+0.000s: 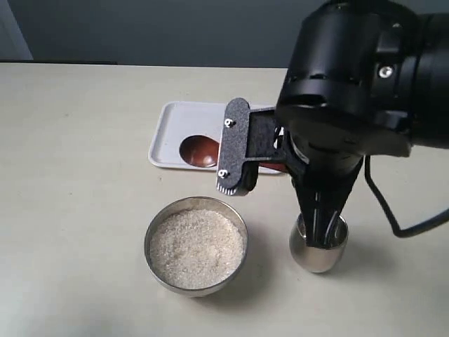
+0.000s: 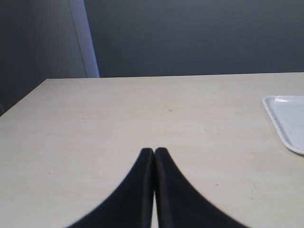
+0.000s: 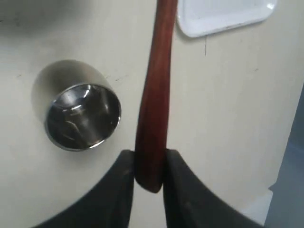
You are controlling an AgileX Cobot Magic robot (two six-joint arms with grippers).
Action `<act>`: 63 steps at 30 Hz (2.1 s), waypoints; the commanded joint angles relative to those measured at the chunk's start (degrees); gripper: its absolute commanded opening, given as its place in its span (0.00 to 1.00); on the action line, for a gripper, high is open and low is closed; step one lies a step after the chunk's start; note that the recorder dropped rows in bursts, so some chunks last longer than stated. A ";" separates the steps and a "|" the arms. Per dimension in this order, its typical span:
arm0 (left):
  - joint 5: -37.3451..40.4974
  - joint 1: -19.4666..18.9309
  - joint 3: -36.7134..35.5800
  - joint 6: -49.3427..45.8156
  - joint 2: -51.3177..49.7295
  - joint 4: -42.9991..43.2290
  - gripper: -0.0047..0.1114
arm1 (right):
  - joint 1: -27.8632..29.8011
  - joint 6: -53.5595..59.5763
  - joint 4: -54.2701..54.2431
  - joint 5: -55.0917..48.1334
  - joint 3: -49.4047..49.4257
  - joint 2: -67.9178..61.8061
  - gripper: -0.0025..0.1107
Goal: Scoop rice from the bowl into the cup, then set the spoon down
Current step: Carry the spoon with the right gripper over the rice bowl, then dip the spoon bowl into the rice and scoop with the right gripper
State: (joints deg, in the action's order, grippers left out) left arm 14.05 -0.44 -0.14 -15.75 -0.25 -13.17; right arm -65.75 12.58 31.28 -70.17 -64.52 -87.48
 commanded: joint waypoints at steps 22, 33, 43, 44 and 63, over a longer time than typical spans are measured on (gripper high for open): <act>-0.61 -0.01 0.14 0.18 0.25 0.34 0.04 | -6.28 -1.06 8.85 0.20 4.48 -12.60 0.03; -0.61 -0.01 0.14 0.18 0.25 0.34 0.04 | -7.00 -0.70 10.43 0.20 4.48 -13.42 0.03; -0.61 -0.01 0.14 0.18 0.25 0.34 0.04 | -10.36 -0.70 10.06 0.20 4.48 -15.47 0.03; -0.61 0.12 0.14 0.18 0.25 0.34 0.04 | -10.36 -0.70 10.06 0.20 4.48 -15.74 0.03; -0.61 1.68 0.14 0.18 0.25 0.34 0.04 | -10.36 3.32 -2.04 0.20 0.73 -16.07 0.03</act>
State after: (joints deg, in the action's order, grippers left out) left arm 14.05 0.85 -0.14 -15.75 -0.25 -13.17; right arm -76.01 15.06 31.69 -70.06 -63.44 -103.55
